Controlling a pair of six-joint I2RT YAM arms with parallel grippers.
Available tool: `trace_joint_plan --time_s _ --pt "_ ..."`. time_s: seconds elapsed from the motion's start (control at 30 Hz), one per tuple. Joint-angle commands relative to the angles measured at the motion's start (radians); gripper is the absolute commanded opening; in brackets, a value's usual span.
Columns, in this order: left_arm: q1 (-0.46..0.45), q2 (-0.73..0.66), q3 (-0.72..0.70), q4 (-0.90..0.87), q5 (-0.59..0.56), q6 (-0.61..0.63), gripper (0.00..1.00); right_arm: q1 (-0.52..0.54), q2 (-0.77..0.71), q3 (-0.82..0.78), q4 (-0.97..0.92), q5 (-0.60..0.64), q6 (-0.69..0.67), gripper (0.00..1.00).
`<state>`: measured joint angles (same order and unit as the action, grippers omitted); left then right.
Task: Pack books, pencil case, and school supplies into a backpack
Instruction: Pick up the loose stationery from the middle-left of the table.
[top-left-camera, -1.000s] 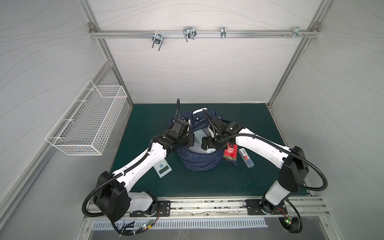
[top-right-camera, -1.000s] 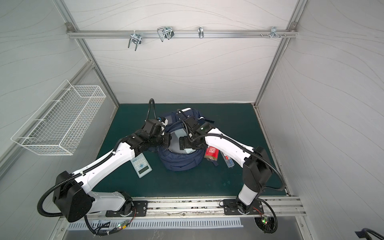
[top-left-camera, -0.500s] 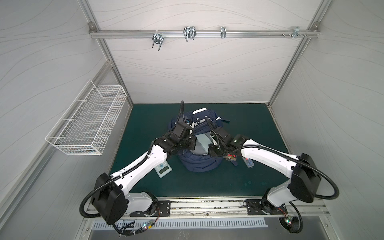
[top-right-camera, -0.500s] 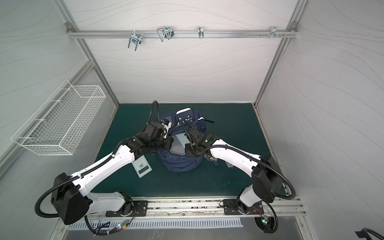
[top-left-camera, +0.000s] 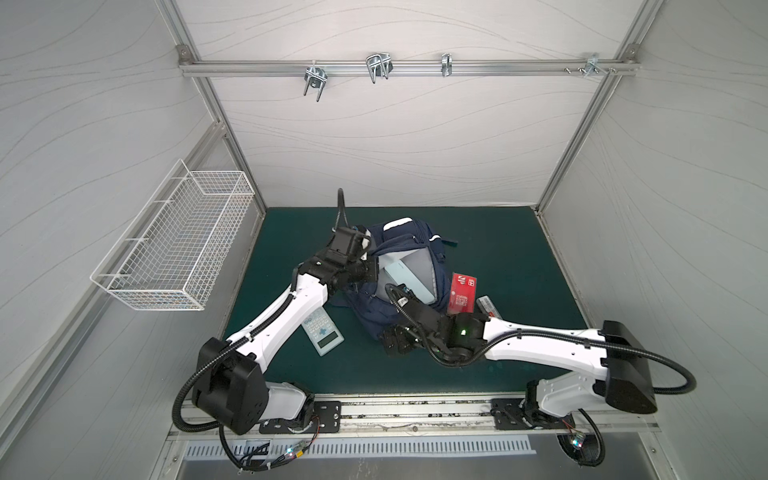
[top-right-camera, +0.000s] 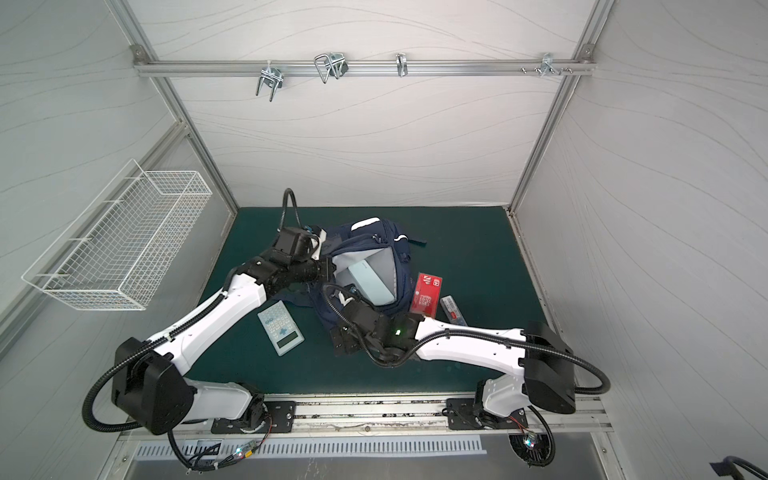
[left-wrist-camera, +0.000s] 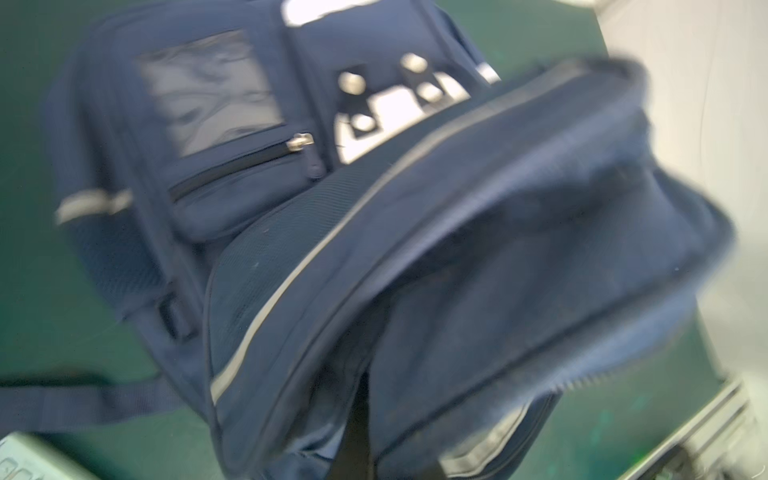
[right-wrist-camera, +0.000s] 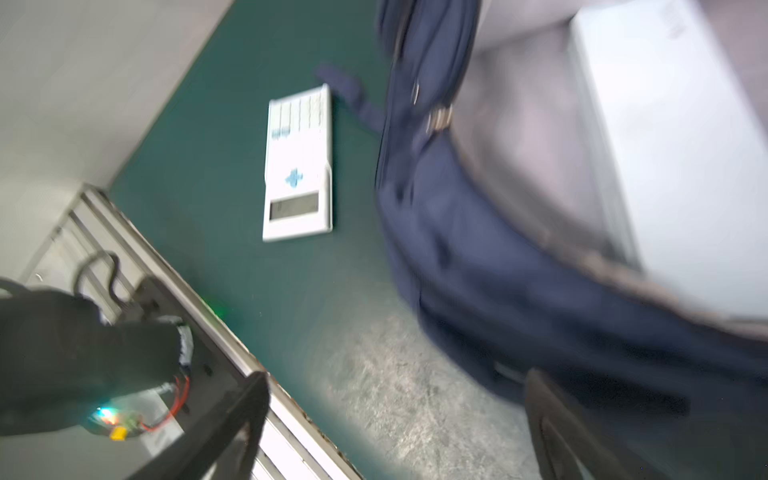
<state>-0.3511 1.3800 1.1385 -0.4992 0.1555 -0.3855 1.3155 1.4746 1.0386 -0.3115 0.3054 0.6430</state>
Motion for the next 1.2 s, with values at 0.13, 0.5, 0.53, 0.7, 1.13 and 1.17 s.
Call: trace_joint_plan --time_s 0.13,0.5,0.53,0.7,1.13,1.17 --pt "0.169 0.040 0.050 0.073 0.030 -0.076 0.00 0.088 0.300 0.164 0.137 -0.063 -0.132 0.99" --pt "0.238 -0.023 0.024 0.091 0.004 -0.062 0.00 -0.007 0.693 0.452 0.206 -0.174 -0.236 0.99" --pt "0.243 -0.026 0.019 0.096 0.000 -0.065 0.00 -0.011 0.711 0.470 0.204 -0.179 -0.247 0.99" --pt "0.261 -0.015 0.019 0.100 0.041 -0.085 0.00 -0.008 0.777 0.555 0.169 -0.205 -0.283 0.99" --pt "0.276 -0.042 0.007 0.114 0.054 -0.099 0.00 0.048 0.958 0.796 -0.098 0.046 -0.311 0.99" --pt "0.276 -0.044 0.007 0.112 0.053 -0.099 0.00 0.048 0.966 0.800 -0.112 0.050 -0.297 0.99"
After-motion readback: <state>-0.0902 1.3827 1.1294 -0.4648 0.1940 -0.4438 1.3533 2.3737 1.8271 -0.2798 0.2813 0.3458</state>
